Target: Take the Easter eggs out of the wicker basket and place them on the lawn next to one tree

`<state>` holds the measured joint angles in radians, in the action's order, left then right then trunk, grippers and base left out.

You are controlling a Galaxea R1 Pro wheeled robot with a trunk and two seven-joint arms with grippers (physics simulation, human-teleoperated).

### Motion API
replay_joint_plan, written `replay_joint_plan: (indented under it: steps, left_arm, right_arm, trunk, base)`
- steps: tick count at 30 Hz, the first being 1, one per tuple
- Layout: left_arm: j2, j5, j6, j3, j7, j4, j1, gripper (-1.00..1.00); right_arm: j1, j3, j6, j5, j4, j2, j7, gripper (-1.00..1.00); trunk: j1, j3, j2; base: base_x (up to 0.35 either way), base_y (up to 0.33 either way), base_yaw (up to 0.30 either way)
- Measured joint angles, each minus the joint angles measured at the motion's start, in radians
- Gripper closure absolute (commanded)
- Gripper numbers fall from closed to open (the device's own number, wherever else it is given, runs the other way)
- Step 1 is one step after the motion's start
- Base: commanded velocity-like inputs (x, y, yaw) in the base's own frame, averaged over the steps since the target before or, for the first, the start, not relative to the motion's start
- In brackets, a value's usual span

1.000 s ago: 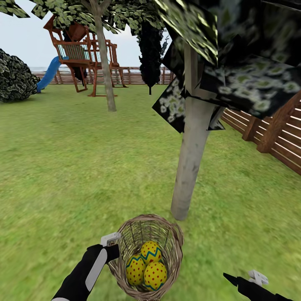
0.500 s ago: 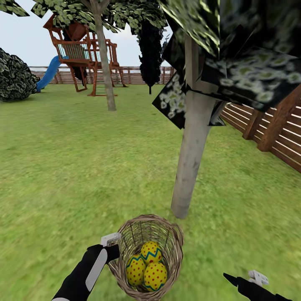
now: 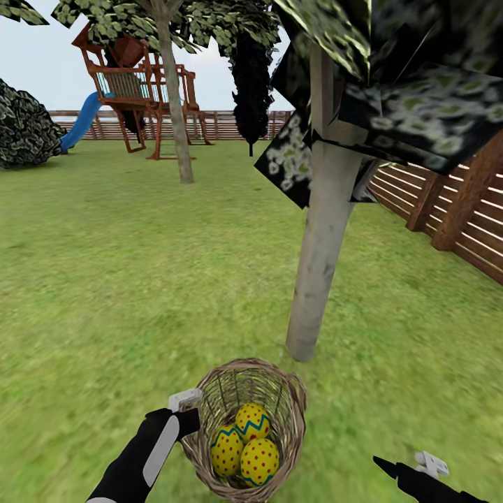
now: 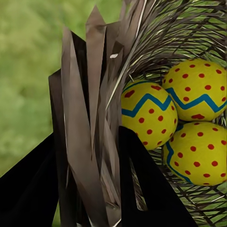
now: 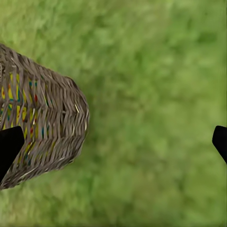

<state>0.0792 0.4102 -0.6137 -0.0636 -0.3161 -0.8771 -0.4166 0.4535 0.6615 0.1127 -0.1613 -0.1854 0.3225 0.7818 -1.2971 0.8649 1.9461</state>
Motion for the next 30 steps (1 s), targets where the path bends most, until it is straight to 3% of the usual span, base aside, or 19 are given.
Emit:
replay_joint_plan:
  steps: [22,30]
  left_arm:
    - [0.000,0.002,0.000,0.000,0.000,0.001,0.000,1.00]
    - [-0.001,0.000,0.001,0.002,0.003,-0.013,0.018,1.00]
  right_arm:
    - [0.000,0.000,0.000,-0.003,0.000,0.000,0.000,-1.00]
    - [-0.003,-0.001,-0.001,-0.009,0.003,-0.002,-0.003,-1.00]
  trunk:
    - [-0.084,0.069,0.154]
    - [-0.084,0.069,0.154]
  base:
    - [0.000,0.000,0.000]
    - [0.000,0.000,0.000]
